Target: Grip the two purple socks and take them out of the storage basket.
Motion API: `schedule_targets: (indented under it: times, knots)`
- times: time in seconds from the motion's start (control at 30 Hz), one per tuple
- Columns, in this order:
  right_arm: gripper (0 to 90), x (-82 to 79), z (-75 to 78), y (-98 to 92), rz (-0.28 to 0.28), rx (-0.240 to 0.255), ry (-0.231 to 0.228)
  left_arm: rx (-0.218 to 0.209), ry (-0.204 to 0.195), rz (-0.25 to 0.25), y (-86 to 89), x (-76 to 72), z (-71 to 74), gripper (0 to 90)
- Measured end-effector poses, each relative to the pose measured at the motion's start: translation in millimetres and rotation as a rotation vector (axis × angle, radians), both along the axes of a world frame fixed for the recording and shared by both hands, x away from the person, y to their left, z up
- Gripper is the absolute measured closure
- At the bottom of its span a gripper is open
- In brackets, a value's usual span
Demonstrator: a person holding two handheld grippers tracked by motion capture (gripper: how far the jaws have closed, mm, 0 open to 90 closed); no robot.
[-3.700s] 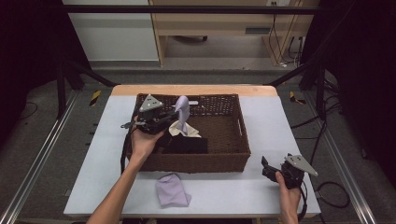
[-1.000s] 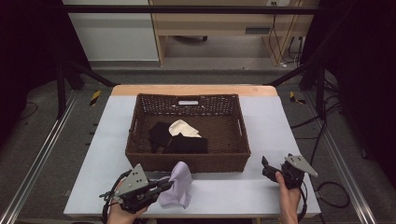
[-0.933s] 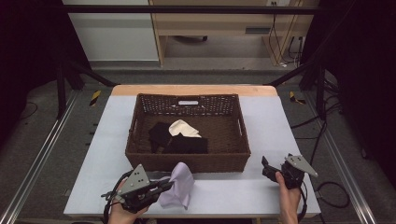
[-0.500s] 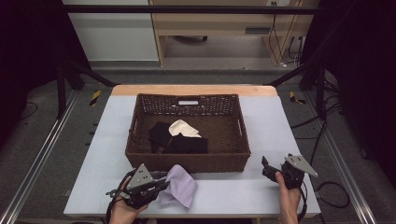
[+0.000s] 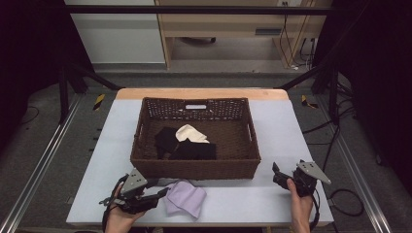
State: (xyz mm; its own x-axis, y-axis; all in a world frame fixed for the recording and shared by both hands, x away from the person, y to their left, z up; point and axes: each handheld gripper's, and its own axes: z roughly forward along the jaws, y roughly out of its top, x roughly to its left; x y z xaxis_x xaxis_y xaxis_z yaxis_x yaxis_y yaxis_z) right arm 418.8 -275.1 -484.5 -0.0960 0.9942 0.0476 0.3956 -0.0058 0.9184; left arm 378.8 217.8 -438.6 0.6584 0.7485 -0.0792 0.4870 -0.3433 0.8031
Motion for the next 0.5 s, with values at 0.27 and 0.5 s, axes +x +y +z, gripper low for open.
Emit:
schedule_targets:
  times: [0.27, 0.5]
  knots:
    - [3.4, 0.1, 0.0, -0.3, -0.004, 0.008, 0.001, -0.013, -0.013, 0.066, 24.4, 0.1, -3.5, 37.8]
    - [3.2, 0.8, 0.0, -1.1, 0.0, 0.013, 0.008, 0.011, -0.027, 0.062, 25.7, 6.1, -8.3, 35.3]
